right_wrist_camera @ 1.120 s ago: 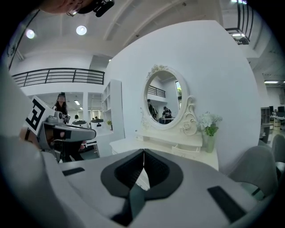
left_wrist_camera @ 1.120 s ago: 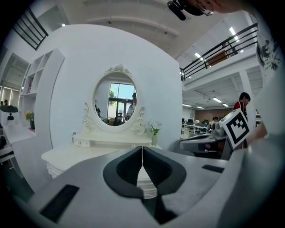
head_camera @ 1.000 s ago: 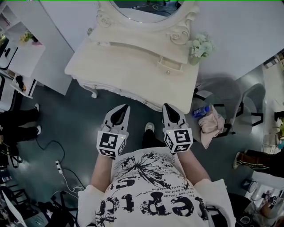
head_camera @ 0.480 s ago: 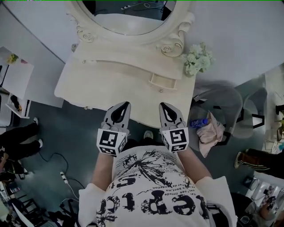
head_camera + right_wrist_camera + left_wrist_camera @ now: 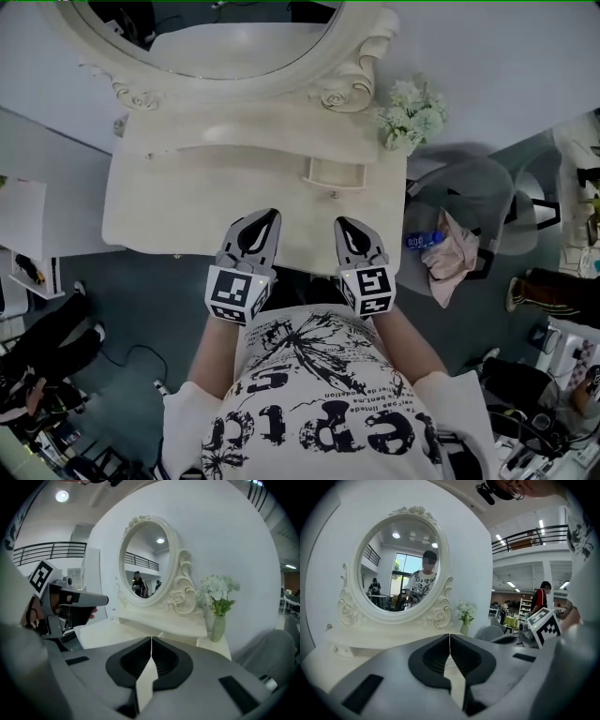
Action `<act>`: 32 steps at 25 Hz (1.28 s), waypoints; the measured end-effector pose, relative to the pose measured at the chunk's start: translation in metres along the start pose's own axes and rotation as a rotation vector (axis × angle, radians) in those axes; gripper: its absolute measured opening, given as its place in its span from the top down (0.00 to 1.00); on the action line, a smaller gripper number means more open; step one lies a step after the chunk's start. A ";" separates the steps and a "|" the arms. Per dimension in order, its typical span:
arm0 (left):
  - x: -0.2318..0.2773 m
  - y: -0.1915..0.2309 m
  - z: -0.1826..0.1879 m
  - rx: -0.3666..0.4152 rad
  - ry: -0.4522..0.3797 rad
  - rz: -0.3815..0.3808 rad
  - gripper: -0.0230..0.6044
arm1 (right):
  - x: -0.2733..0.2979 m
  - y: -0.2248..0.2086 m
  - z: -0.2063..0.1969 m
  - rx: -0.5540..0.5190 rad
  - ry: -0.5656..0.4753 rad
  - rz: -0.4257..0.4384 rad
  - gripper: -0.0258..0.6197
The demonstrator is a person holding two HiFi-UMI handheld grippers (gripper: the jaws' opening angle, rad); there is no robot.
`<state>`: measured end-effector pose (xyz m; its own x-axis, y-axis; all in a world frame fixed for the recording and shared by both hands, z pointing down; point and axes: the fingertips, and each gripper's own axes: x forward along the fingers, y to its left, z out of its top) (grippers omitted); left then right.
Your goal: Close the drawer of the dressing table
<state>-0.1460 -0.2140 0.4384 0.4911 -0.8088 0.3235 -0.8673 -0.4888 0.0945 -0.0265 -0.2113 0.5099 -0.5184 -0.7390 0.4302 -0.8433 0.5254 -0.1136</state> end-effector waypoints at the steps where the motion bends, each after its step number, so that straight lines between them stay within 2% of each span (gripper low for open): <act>1: 0.005 0.005 0.001 0.006 0.006 -0.020 0.93 | 0.005 -0.005 -0.004 0.030 0.013 -0.025 0.93; 6: 0.024 0.036 -0.006 -0.004 0.033 -0.075 0.93 | 0.030 -0.021 -0.027 0.098 0.073 -0.139 0.93; 12: 0.041 0.048 -0.034 -0.037 0.068 -0.128 0.93 | 0.062 -0.032 -0.061 0.132 0.170 -0.202 0.93; 14: 0.045 0.049 -0.044 -0.046 0.081 -0.143 0.93 | 0.072 -0.038 -0.070 0.148 0.193 -0.216 0.91; 17: 0.049 0.052 -0.056 -0.062 0.101 -0.154 0.93 | 0.084 -0.044 -0.078 0.172 0.212 -0.229 0.83; 26: 0.058 0.064 -0.075 -0.095 0.125 -0.139 0.93 | 0.100 -0.055 -0.085 0.174 0.231 -0.270 0.82; 32: 0.058 0.061 -0.077 -0.098 0.131 -0.142 0.93 | 0.103 -0.056 -0.089 0.214 0.247 -0.275 0.82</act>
<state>-0.1765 -0.2656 0.5359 0.5996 -0.6816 0.4194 -0.7971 -0.5554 0.2369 -0.0198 -0.2797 0.6408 -0.2422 -0.7027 0.6690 -0.9694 0.2043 -0.1363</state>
